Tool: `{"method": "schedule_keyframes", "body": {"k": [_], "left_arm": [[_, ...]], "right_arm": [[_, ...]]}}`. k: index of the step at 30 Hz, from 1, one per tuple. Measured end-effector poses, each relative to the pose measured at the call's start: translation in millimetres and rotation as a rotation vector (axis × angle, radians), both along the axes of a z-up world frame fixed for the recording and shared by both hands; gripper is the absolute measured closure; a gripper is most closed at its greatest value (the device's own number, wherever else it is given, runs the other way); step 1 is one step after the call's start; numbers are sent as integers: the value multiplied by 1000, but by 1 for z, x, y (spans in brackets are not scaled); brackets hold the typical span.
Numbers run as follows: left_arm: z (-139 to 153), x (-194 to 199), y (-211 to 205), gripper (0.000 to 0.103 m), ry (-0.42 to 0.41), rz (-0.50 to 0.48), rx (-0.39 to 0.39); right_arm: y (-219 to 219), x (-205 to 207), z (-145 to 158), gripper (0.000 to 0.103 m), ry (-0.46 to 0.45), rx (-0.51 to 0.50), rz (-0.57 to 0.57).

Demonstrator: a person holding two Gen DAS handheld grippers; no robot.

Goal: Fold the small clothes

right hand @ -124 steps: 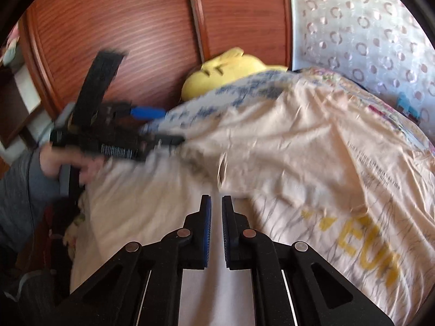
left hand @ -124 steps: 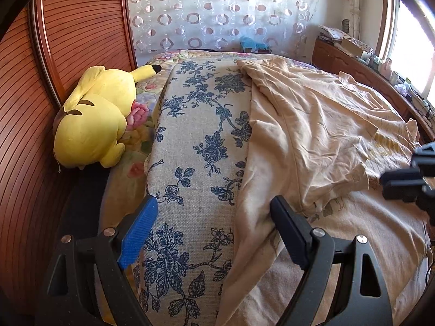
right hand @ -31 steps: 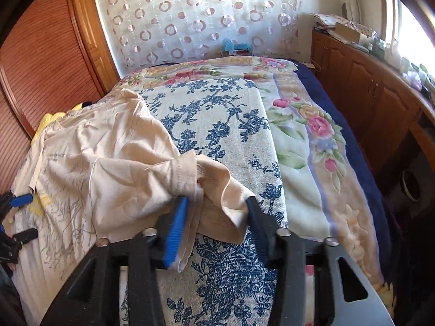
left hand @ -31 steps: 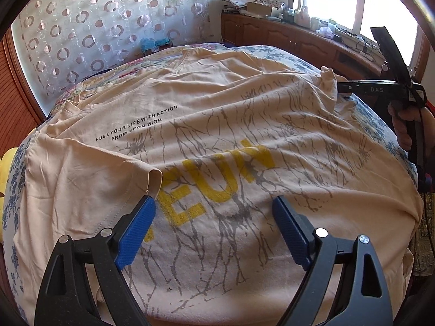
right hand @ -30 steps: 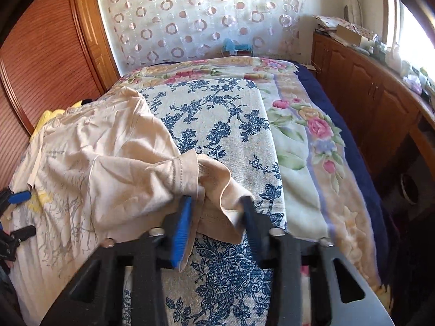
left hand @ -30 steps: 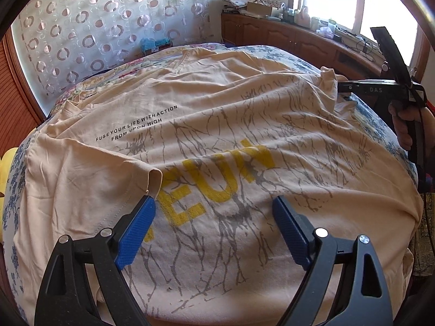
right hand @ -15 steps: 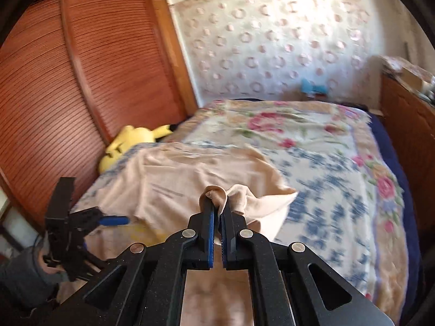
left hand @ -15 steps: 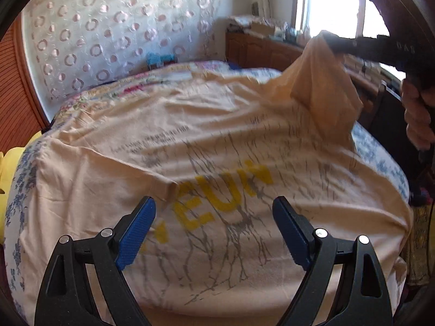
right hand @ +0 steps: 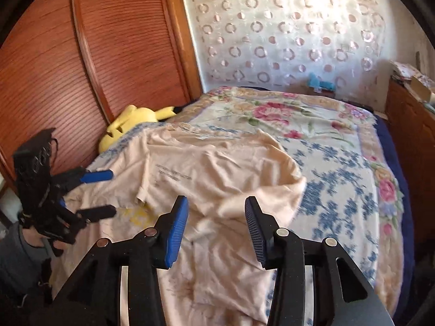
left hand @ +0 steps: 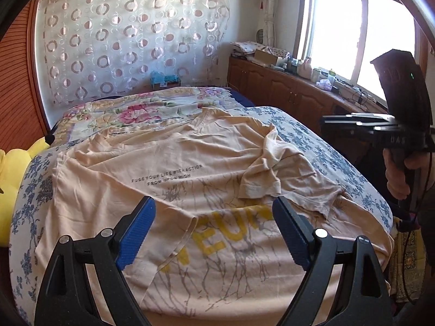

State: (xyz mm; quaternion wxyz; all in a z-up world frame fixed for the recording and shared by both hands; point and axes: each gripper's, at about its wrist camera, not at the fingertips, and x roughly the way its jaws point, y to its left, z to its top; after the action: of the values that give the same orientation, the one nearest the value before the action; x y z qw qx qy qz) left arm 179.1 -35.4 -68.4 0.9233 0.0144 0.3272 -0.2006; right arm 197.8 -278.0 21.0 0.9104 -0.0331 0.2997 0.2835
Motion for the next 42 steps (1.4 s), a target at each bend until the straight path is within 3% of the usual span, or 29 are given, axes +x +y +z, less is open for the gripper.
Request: {"method": "schedule_keyframes", "body": {"k": [4,11,14,18,24,25,29,30,32,37,42], "left_arm": [[-3,14,-20,17,28,-59,19],[-19,49,-46,44,117,-120,27],[-27,64,-54,46,152,-137,34],[-32,75,-64,46,169,-155,57],[-39,93,-76,65,209,-169,63],[-40,93,-78,70,211,-175,66],[-36,87,-85,96,197,-206,81],[-34,84,-86,98,188,-215,91],[-27,76,-86,98,170,-235,86],[3,54,-72,99,121,-246,68],[20,41,-48,99,108,-195,53]], "right_arm": [[-8,-18,-14,58,19,-51,-73],[2,-55,-49,58,106,-25,-79],[14,-66,-57,58,112,-72,-70],[24,-66,-64,58,137,-102,-100],[34,-64,-69,58,128,-101,-143],[38,-64,-68,60,116,-114,-145],[37,-67,-74,84,102,-112,-165],[36,-66,-75,91,100,-112,-166],[34,-66,-76,93,88,-109,-159],[23,-73,-67,93,76,-48,-128],[17,-89,-55,93,80,5,-76]]}}
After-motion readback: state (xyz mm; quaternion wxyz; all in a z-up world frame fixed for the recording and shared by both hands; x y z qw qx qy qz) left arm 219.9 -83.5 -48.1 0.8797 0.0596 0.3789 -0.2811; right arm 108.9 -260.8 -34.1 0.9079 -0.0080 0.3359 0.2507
